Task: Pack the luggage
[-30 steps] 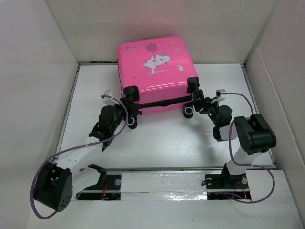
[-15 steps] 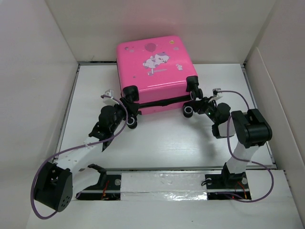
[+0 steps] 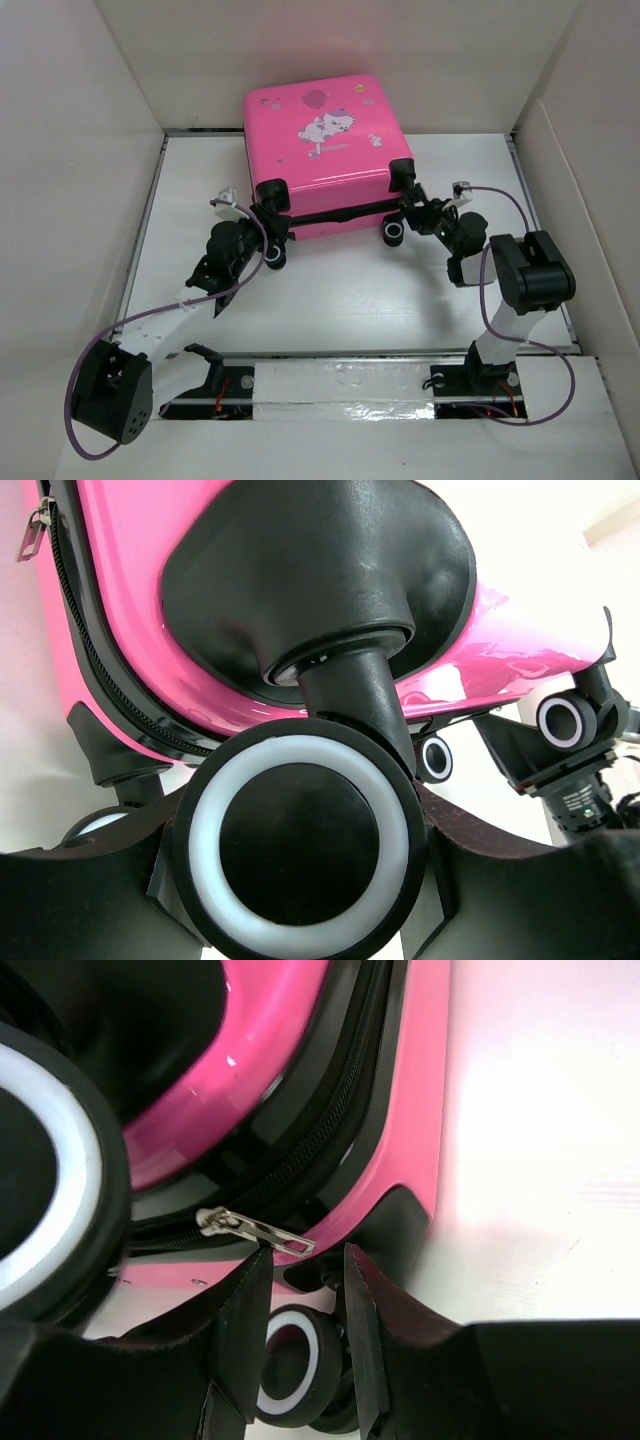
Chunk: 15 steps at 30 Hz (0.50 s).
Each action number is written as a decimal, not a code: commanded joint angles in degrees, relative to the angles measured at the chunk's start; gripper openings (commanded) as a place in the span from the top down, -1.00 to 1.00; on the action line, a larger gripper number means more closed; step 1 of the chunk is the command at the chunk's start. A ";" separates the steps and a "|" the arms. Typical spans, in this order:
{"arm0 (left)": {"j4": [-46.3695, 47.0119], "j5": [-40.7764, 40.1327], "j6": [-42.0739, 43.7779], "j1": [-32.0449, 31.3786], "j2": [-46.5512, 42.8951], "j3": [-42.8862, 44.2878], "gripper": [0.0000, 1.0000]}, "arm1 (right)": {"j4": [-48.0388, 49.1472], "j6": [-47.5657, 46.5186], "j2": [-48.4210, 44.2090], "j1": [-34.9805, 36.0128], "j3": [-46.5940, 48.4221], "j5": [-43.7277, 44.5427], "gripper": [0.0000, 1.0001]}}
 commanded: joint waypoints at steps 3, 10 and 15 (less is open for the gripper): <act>11.35 1.66 -0.07 -0.18 -3.65 1.67 1.00 | 29.79 0.49 -3.08 0.48 3.77 -1.21 0.18; 11.35 1.48 0.02 -0.18 -3.74 1.23 1.00 | 30.49 1.03 -2.20 2.24 4.21 -1.39 0.20; 11.26 1.48 0.02 -0.18 -4.00 1.06 1.00 | 27.59 -1.16 -3.69 2.24 3.51 -1.22 0.04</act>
